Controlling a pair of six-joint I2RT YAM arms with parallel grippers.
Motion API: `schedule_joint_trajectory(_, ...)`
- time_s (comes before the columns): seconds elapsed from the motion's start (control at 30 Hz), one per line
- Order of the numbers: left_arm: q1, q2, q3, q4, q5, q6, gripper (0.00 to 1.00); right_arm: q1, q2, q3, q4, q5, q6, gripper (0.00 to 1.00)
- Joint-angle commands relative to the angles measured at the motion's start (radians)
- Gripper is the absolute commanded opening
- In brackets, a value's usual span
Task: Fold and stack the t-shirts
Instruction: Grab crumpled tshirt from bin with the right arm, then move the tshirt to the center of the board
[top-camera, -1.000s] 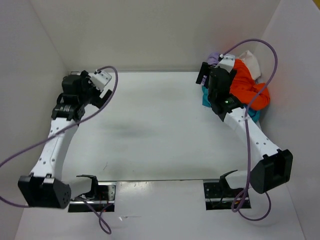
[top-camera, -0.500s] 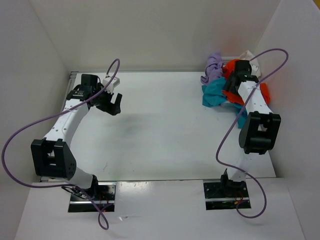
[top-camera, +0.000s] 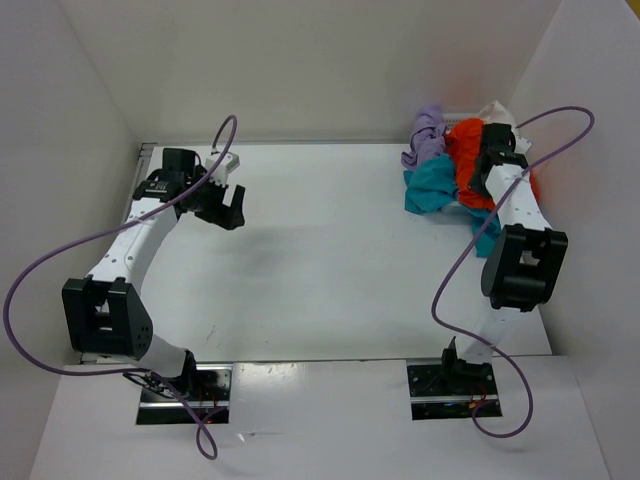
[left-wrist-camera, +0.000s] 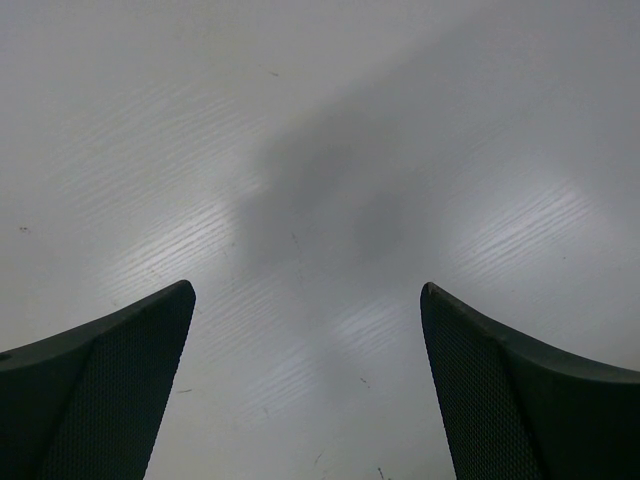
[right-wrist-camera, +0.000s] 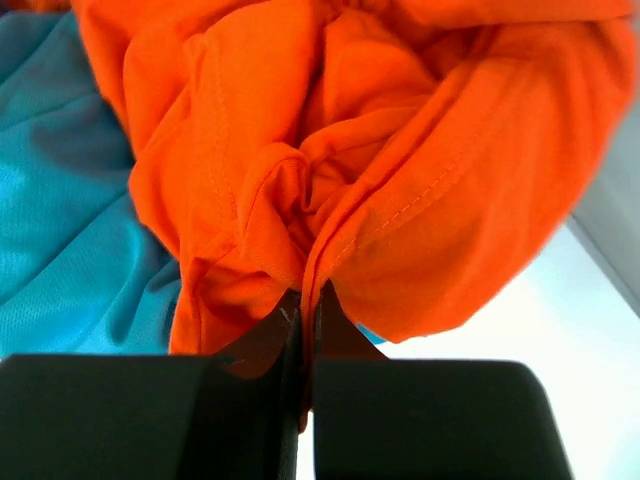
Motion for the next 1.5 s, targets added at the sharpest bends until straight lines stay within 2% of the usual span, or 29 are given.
schedule_joint_trajectory(0.0, -0.002, -0.018, 0.001, 0.002, 0.024, -0.005, 1.0, 0.032, -0.128, -0.009, -0.003, 0.123, 0.024, 0.0)
schedule_joint_trajectory(0.2, -0.012, -0.049, 0.022, 0.002, 0.014, -0.005, 1.0, 0.174, -0.353, 0.049, 0.057, 0.43, -0.004, 0.0)
schedule_joint_trajectory(0.37, -0.012, -0.08, 0.032, 0.002, 0.014, -0.014, 1.0, 0.325, -0.51, 0.082, 0.262, 0.492, -0.162, 0.0)
schedule_joint_trajectory(0.5, -0.012, -0.116, 0.041, 0.002, 0.014, -0.034, 1.0, 0.579, -0.588, 0.118, 0.413, 0.516, -0.352, 0.0)
schedule_joint_trajectory(0.73, 0.042, -0.176, 0.05, 0.002, 0.014, -0.076, 1.0, 0.908, -0.498, 0.368, 0.379, 0.326, -0.432, 0.0)
schedule_joint_trajectory(0.83, 0.063, -0.219, 0.05, 0.011, -0.013, -0.076, 1.0, 0.98, -0.337, 0.518, 0.266, 0.316, -0.412, 0.0)
schedule_joint_trajectory(0.87, 0.073, -0.233, 0.05, 0.011, -0.022, -0.076, 1.0, 0.98, -0.235, 0.558, 0.223, 0.302, -0.394, 0.0)
schedule_joint_trajectory(0.93, 0.099, -0.259, 0.041, 0.011, -0.051, -0.085, 1.0, 0.98, -0.089, 0.695, 0.096, 0.225, -0.328, 0.32)
schedule_joint_trajectory(0.97, 0.099, -0.268, 0.029, 0.021, -0.061, -0.096, 1.0, 0.98, -0.044, 0.718, 0.033, 0.185, -0.317, 0.63)
schedule_joint_trajectory(1.03, 0.114, -0.287, 0.018, 0.021, -0.073, -0.096, 1.0, 0.991, 0.046, 0.778, -0.038, 0.094, -0.306, 0.79)
schedule_joint_trajectory(1.07, 0.126, -0.296, 0.018, 0.021, -0.085, -0.096, 1.0, 1.005, 0.129, 0.846, -0.107, 0.02, -0.282, 0.91)
schedule_joint_trajectory(1.17, 0.136, -0.324, -0.005, 0.021, -0.11, -0.096, 1.0, 1.035, 0.205, 0.928, -0.161, -0.062, -0.26, 0.96)
schedule_joint_trajectory(1.33, 0.136, -0.342, -0.042, 0.021, -0.119, -0.065, 1.0, 1.06, 0.161, 0.864, -0.21, -0.021, -0.191, 0.97)
schedule_joint_trajectory(1.43, 0.136, -0.342, -0.07, 0.021, -0.072, -0.031, 1.0, 1.06, 0.023, 0.642, -0.163, 0.024, -0.153, 0.96)
schedule_joint_trajectory(1.47, 0.136, -0.342, -0.083, 0.021, -0.052, -0.002, 1.0, 1.046, -0.023, 0.488, -0.1, 0.024, -0.134, 0.93)
